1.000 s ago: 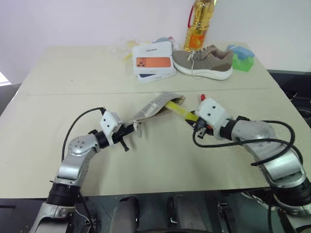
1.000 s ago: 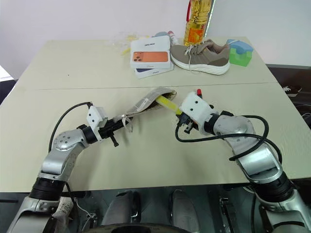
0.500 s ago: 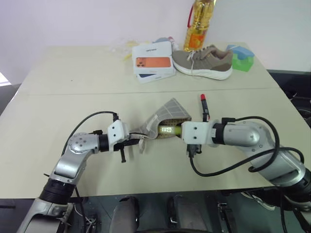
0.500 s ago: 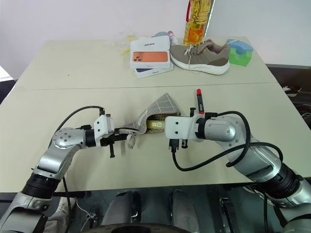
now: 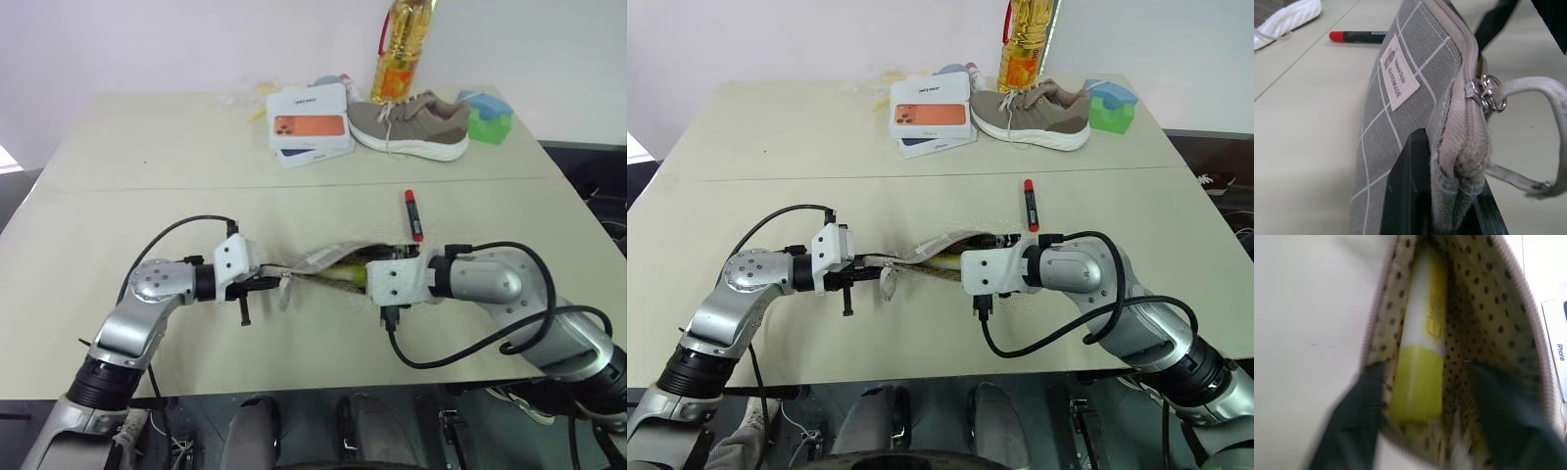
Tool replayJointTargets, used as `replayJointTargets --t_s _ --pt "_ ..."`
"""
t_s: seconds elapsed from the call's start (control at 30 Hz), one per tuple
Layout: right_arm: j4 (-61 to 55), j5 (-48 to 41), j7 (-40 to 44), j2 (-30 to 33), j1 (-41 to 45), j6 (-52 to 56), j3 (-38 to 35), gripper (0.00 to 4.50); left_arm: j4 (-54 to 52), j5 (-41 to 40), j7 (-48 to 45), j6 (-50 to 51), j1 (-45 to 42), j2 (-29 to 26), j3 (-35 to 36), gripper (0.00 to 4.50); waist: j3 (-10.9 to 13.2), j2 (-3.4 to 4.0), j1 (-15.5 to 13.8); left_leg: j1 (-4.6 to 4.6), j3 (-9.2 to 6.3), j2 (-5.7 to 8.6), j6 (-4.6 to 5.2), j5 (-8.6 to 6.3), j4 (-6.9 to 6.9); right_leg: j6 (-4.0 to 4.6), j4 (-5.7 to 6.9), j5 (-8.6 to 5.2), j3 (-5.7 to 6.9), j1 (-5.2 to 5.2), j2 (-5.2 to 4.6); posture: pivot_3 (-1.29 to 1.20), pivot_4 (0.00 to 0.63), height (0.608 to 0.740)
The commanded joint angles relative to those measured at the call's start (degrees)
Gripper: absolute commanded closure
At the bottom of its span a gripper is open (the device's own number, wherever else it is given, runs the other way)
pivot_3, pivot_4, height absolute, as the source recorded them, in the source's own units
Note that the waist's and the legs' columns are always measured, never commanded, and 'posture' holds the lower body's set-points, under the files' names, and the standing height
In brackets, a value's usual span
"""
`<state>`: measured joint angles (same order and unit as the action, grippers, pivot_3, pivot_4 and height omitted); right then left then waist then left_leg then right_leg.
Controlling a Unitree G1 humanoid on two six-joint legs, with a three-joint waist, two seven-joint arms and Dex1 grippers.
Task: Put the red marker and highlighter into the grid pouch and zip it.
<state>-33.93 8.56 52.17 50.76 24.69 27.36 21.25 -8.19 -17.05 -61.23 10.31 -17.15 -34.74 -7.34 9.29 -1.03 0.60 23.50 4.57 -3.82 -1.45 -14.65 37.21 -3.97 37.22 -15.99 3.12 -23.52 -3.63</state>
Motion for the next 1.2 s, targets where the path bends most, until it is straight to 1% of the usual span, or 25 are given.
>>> replayJointTargets --t_s 0.03,0.1,0.2,0.27,0.37,0.5,0.53,0.6,0.67,0.73,0.83,0.9,0.93,0.97,1.0,1.03,1.13,1.17,1.2 --pt "-2.54 -5.95 -0.88 -3.27 -0.44 3.57 -7.83 0.01 2.07 -0.16 2.16 -2.62 -0.86 1.09 2.64 4.50 0.00 0.00 -0.01 0.00 0.00 0.00 0.00 0.00 0.00 0.00 0.00 0.00 0.00 0.00 0.01 0.00 0.150 0.740" --pt "-4.34 -12.51 -0.53 -6.40 -0.65 8.28 -13.22 0.01 3.95 1.05 4.51 -4.18 -0.46 2.39 2.97 4.50 0.00 0.00 -0.06 0.00 -0.02 0.00 -0.01 0.01 0.02 -0.01 0.00 0.00 0.00 0.03 0.01 0.00 0.150 0.740" --pt "-5.44 -23.98 -1.04 -11.96 -0.79 18.14 -23.01 0.01 7.36 3.58 10.16 -7.60 0.53 5.27 4.00 4.50 -0.01 0.00 -0.15 -0.01 -0.03 0.00 -0.02 0.01 0.03 -0.01 0.01 0.01 0.01 0.07 0.00 0.00 0.150 0.740" --pt "-3.20 -26.86 -3.40 -14.16 -0.68 22.58 -26.81 0.01 9.18 5.27 13.82 -9.62 1.09 6.84 4.63 4.50 -0.02 0.00 -0.27 -0.09 -0.06 0.00 -0.02 0.01 0.06 -0.01 0.01 0.02 0.01 0.17 -0.03 0.00 0.150 0.740" --pt "3.01 -26.86 -10.88 -18.02 0.44 28.03 -30.14 0.01 10.66 6.72 17.93 -11.43 2.08 8.75 5.28 4.50 -0.05 0.00 -0.14 -0.17 -0.05 0.00 -0.02 0.01 0.08 0.01 0.03 0.03 0.01 0.25 -0.05 0.00 0.150 0.740" --pt "15.26 -20.18 -25.95 -23.07 2.92 33.00 -31.01 0.01 11.70 7.86 21.06 -12.95 2.96 10.57 4.95 4.50 -0.15 0.16 0.00 -0.22 -0.01 0.00 -0.04 0.03 0.09 0.06 0.08 0.06 -0.02 0.26 -0.06 0.00 0.150 0.740" --pt "19.00 -18.33 -28.77 -23.69 3.09 32.37 -30.25 0.01 12.14 8.10 21.63 -13.21 2.95 10.96 4.76 4.50 -0.16 0.19 0.00 -0.22 0.01 0.00 -0.05 0.03 0.09 0.06 0.09 0.05 -0.02 0.25 -0.05 0.00 0.150 0.740" --pt "24.41 -16.23 -31.86 -24.59 3.40 30.22 -29.06 0.01 12.74 8.43 22.19 -13.57 2.87 11.46 4.44 4.50 -0.22 0.29 -0.02 -0.20 0.04 0.01 -0.05 0.04 0.07 0.06 0.11 0.06 -0.02 0.21 -0.04 0.00 0.150 0.740" --pt "30.98 -15.95 -34.95 -27.23 5.26 28.02 -30.05 0.01 13.16 8.87 22.42 -13.88 2.66 11.71 3.92 4.50 -0.24 0.32 0.01 -0.19 0.06 0.01 -0.05 0.04 0.01 0.05 0.10 0.06 -0.02 0.18 -0.03 0.00 0.150 0.740" --pt "37.21 -15.26 -37.10 -28.80 7.16 24.83 -30.16 0.01 13.24 9.08 22.54 -13.90 2.46 11.71 3.66 4.50 -0.24 0.34 0.26 -0.18 0.06 0.01 -0.04 0.04 -0.01 0.05 0.11 0.06 -0.02 0.16 -0.01 0.00 0.150 0.740" --pt "42.61 -14.98 -38.54 -29.70 8.73 21.55 -30.30 0.01 12.81 9.20 22.61 -13.68 2.54 11.59 3.47 4.50 -0.24 0.38 0.24 -0.21 0.09 0.00 -0.05 0.04 0.00 0.04 0.18 0.06 -0.04 0.15 0.01 0.00 0.150 0.740" --pt "43.89 -15.64 -39.02 -30.12 9.06 20.32 -30.88 0.55 12.25 9.23 22.69 -13.40 2.81 11.44 3.29 4.50 -0.25 0.38 0.22 -0.21 0.08 0.00 -0.05 0.04 0.00 0.04 0.19 0.06 -0.04 0.14 0.00 0.00 0.150 0.740" --pt "43.94 -15.90 -39.38 -30.30 9.09 19.98 -31.12 0.91 11.97 9.19 22.70 -13.26 2.97 11.37 3.27 4.50 -0.25 0.38 0.21 -0.20 0.08 -0.01 -0.05 0.04 -0.01 0.04 0.18 0.06 -0.04 0.14 0.00 0.00 0.150 0.740" --pt "43.72 -16.03 -39.62 -30.37 9.04 19.70 -31.18 1.36 11.75 9.13 22.67 -13.15 3.09 11.31 3.28 4.50 -0.25 0.38 0.21 -0.20 0.08 -0.01 -0.05 0.04 -0.02 0.04 0.18 0.06 -0.04 0.14 0.00 0.00 0.150 0.740" --pt "43.33 -16.09 -39.66 -30.29 8.91 19.38 -31.09 2.02 11.54 8.98 22.59 -12.98 3.18 11.29 3.31 4.50 -0.25 0.38 0.21 -0.19 0.08 -0.01 -0.05 0.04 -0.02 0.04 0.18 0.06 -0.04 0.14 0.00 0.00 0.150 0.740" --pt "42.66 -16.09 -39.64 -30.14 8.67 19.06 -30.93 2.44 11.33 8.80 22.47 -12.80 3.26 11.27 3.35 4.50 -0.25 0.38 0.21 -0.20 0.08 -0.01 -0.05 0.04 -0.02 0.04 0.18 0.06 -0.04 0.14 0.00 0.00 0.150 0.740" --pt "38.75 -16.22 -38.54 -28.92 7.49 18.57 -30.11 3.98 10.80 8.21 21.67 -12.18 3.31 10.98 3.36 4.50 -0.25 0.38 0.22 -0.19 0.08 -0.01 -0.05 0.04 -0.03 0.04 0.18 0.06 -0.04 0.13 0.00 0.00 0.150 0.740" --pt "35.47 -15.55 -36.77 -26.92 6.37 17.72 -28.58 4.09 10.61 7.74 20.95 -11.84 3.18 10.73 3.41 4.50 -0.24 0.39 0.21 -0.18 0.07 -0.02 -0.05 0.04 -0.05 0.04 0.18 0.06 -0.04 0.11 0.00 0.00 0.150 0.740" --pt "33.17 -15.06 -35.51 -25.46 5.55 17.12 -27.45 4.09 10.48 7.43 20.43 -11.57 3.08 10.58 3.46 4.50 -0.23 0.41 0.20 -0.16 0.07 -0.02 -0.05 0.04 -0.05 0.04 0.18 0.06 -0.04 0.09 0.00 0.00 0.150 0.740"
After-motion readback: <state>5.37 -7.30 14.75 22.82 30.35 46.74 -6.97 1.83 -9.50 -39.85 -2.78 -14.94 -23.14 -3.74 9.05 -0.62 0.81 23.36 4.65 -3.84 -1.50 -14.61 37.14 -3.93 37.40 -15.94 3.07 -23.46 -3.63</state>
